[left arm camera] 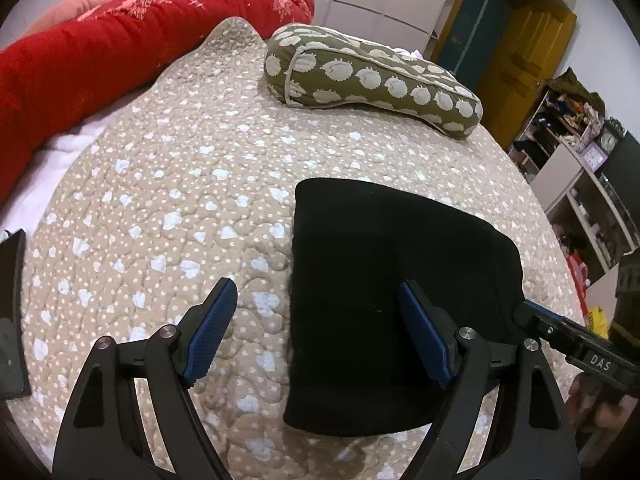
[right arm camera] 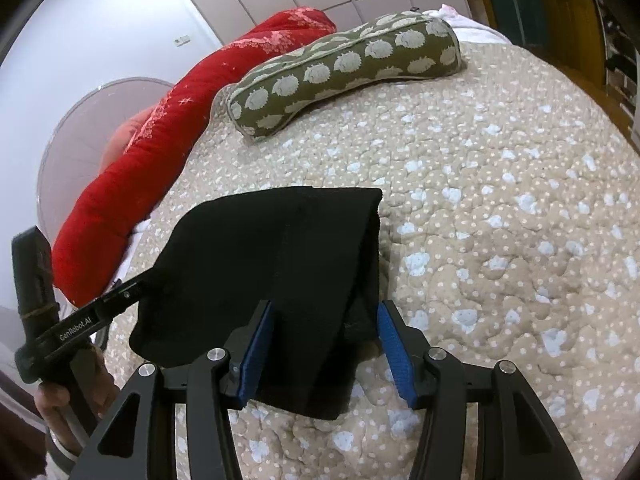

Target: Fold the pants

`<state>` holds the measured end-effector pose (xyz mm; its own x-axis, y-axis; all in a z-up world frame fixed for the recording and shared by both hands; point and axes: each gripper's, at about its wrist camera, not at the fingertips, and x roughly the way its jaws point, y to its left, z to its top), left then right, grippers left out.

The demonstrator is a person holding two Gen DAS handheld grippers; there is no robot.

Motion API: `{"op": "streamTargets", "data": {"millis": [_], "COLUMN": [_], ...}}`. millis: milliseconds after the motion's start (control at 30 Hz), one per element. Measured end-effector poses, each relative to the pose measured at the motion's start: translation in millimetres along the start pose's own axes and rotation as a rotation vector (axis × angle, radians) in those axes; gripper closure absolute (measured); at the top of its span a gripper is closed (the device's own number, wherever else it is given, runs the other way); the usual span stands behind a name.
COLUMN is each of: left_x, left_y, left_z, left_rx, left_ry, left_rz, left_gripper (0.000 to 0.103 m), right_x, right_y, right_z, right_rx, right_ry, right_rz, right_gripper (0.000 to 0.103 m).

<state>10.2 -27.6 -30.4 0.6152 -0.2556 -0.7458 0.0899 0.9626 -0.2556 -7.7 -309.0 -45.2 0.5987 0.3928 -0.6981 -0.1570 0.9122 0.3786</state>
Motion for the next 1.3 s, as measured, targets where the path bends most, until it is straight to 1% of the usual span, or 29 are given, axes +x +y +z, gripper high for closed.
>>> {"op": "streamTargets", "data": {"millis": [167, 400, 500, 600, 667, 733, 800, 867, 933, 967, 1033, 1100, 1200, 1267, 1300], "left_x": [6.7, 17.2, 24.2, 29.2, 32.4, 36.1, 37.6, 37.1, 33.0, 29.5, 24.0, 20.0, 19.7, 25.2, 34.6], "left_y": [5.0, 3.3, 0.0, -0.7, -0.1, 0.5, -0.6, -8.7, -18.3, -22.7, -28.1, -35.8, -51.1, -59.1, -64.1], "left_z": [-1.4, -0.3, -1.6, -4.1, -5.5, -7.9, -10.1, -11.0, -7.2, -2.8, 7.9, 21.2, 36.7, 42.2, 44.0], "left_rx": [-0.023, -0.026, -0.022, -0.029, -0.045, -0.071, -0.083, -0.054, -0.018, -0.006, 0.001, 0.011, 0.04, 0.056, 0.061], "left_ry": [0.01, 0.029, 0.046, 0.055, 0.059, 0.063, 0.061, 0.073, 0.069, 0.064, 0.052, 0.036, 0.008, 0.01, 0.026], "left_rz": [-0.04, -0.072, -0.095, -0.118, -0.14, -0.164, -0.18, -0.185, -0.163, -0.176, -0.207, -0.235, -0.24, -0.239, -0.229], "left_gripper": [0.02, 0.018, 0.018, 0.018, 0.018, 0.018, 0.018, 0.018, 0.021, 0.022, 0.027, 0.027, 0.027, 0.027, 0.027], "right_x": [8.0, 14.8, 19.8, 27.6, 33.8, 38.6, 42.0, 40.0, 35.1, 29.2, 19.8, 6.9, -6.2, -5.2, 0.7], "right_y": [-2.2, -10.1, -14.0, -21.3, -23.1, -19.4, -13.5, -10.6, -9.0, -6.4, -1.0, 5.7, 0.7, -7.5, -13.8], "right_z": [3.7, 9.4, 9.7, 10.9, 10.6, 10.2, 10.8, 11.8, 13.7, 17.2, 24.8, 36.5, 57.2, 69.6, 76.6], "right_rx": [0.002, 0.024, 0.035, 0.074, 0.091, 0.073, 0.058, 0.059, 0.054, 0.042, 0.017, -0.031, -0.034, -0.029, -0.031], "right_ry": [0.006, 0.004, 0.005, 0.005, 0.013, 0.013, 0.008, -0.013, -0.027, -0.039, -0.065, -0.105, -0.148, -0.161, -0.157], "right_rz": [0.007, 0.024, 0.058, 0.123, 0.158, 0.172, 0.177, 0.168, 0.169, 0.169, 0.165, 0.127, 0.118, 0.097, 0.071], "right_gripper": [0.048, 0.043, 0.042, 0.039, 0.038, 0.038, 0.042, 0.054, 0.063, 0.066, 0.068, 0.068, 0.068, 0.067, 0.066]}}
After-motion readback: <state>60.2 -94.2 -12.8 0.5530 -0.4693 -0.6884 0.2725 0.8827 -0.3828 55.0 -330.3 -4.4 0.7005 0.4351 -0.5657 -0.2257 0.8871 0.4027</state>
